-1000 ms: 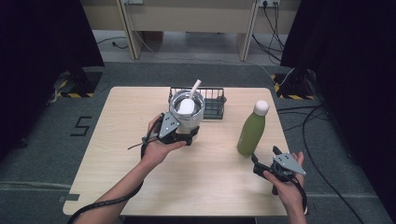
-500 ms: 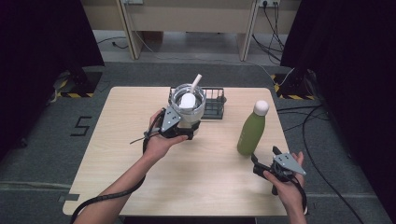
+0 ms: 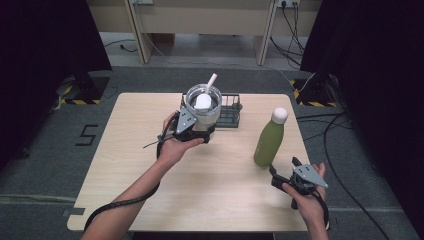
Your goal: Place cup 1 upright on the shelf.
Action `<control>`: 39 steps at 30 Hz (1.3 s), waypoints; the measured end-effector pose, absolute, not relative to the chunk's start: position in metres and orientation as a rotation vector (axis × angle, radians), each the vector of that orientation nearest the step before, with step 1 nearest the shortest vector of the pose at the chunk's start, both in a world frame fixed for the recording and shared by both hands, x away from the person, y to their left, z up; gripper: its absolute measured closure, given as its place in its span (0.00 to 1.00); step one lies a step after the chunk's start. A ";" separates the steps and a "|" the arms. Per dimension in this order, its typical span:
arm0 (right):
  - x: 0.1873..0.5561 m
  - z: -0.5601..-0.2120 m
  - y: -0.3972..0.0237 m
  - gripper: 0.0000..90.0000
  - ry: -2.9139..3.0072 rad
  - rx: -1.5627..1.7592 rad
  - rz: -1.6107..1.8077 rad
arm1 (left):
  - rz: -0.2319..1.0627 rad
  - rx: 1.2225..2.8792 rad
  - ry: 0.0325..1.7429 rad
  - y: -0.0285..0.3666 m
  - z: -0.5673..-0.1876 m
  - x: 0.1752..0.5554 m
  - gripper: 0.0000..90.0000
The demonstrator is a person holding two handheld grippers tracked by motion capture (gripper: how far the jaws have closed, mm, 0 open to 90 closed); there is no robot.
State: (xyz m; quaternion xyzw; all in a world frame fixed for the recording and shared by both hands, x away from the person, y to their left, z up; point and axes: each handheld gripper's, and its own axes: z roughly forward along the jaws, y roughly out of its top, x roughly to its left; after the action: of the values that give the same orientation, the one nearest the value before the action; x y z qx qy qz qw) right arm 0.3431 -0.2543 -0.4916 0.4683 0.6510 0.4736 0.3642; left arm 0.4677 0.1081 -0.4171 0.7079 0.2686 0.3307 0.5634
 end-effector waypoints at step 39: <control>0.344 -0.494 -0.257 0.15 1.671 1.216 1.223 | 0.860 1.588 0.723 0.103 -0.389 0.517 0.11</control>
State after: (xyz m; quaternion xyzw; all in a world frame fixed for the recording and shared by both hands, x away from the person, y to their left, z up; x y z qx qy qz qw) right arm 0.3437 -0.2568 -0.4936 0.4719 0.6489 0.4749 0.3616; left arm 0.5174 0.1027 -0.3886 0.6747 0.3073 0.3653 0.5630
